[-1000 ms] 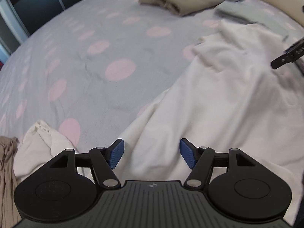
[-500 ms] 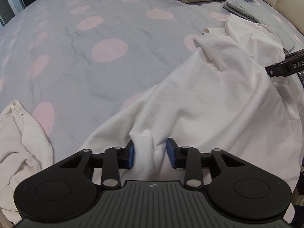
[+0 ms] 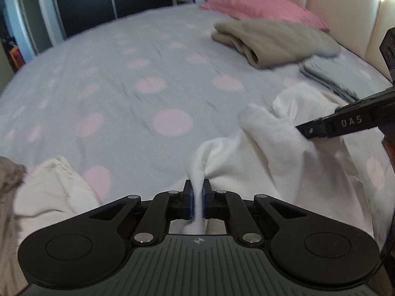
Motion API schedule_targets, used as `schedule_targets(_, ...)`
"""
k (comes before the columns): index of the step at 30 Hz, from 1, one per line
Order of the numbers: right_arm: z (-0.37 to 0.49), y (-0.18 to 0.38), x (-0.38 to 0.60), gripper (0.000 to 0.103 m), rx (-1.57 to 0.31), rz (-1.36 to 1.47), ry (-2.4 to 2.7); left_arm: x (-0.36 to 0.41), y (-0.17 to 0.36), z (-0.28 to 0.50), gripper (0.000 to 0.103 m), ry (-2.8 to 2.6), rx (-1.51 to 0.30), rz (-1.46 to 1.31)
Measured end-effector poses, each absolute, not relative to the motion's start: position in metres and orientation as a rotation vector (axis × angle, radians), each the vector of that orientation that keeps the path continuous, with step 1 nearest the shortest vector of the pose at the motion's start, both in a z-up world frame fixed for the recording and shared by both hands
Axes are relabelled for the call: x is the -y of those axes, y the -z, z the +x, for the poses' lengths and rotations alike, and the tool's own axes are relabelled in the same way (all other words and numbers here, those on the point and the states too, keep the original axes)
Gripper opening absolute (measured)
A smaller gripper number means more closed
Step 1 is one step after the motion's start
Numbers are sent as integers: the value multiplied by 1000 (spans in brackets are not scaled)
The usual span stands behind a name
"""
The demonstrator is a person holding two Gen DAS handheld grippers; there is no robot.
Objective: Fold clothes
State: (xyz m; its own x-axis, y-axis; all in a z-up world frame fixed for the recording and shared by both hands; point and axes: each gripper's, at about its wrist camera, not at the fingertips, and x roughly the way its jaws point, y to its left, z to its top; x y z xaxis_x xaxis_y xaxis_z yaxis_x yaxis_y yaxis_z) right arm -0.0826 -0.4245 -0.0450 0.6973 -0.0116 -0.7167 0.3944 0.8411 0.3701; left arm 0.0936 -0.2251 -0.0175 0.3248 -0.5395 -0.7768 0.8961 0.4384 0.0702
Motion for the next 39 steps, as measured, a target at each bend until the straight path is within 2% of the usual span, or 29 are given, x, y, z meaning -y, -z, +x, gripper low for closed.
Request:
schedule_targets(8, -32, -1, 368, 9, -666, 419, 52, 166, -15, 114, 4, 760, -683, 518)
schedule_targets(15, -6, 9, 347, 17, -739, 382, 1, 114, -7, 139, 4, 586, -760, 519)
schedule_targets(16, -6, 13, 346, 19, -757, 378, 5, 112, -4, 140, 4, 584, -781, 517)
schedule_targets(19, -14, 21, 348, 43, -795, 371, 30, 108, 0, 136, 4, 596, -798, 525)
schedule_targets(21, -24, 21, 347, 51, -811, 368, 43, 108, -1, 132, 5, 609, -791, 529)
schedule_targets(23, -35, 20, 346, 65, -826, 359, 54, 109, -4, 129, 11, 626, -792, 518)
schedule_targets(25, -49, 18, 342, 74, -841, 360, 63, 109, -6, 127, 33, 648, -801, 496)
schedule_targets(27, -65, 19, 337, 77, -856, 384, 49, 108, -7, 123, 42, 664, -805, 487)
schedule_targets(34, -114, 34, 296, 79, -950, 444, -57, 99, -2, 113, 50, 651, -821, 525)
schedule_targets(39, -132, 62, 263, 78, -1048, 392, -77, 95, 8, 107, 51, 637, -870, 554)
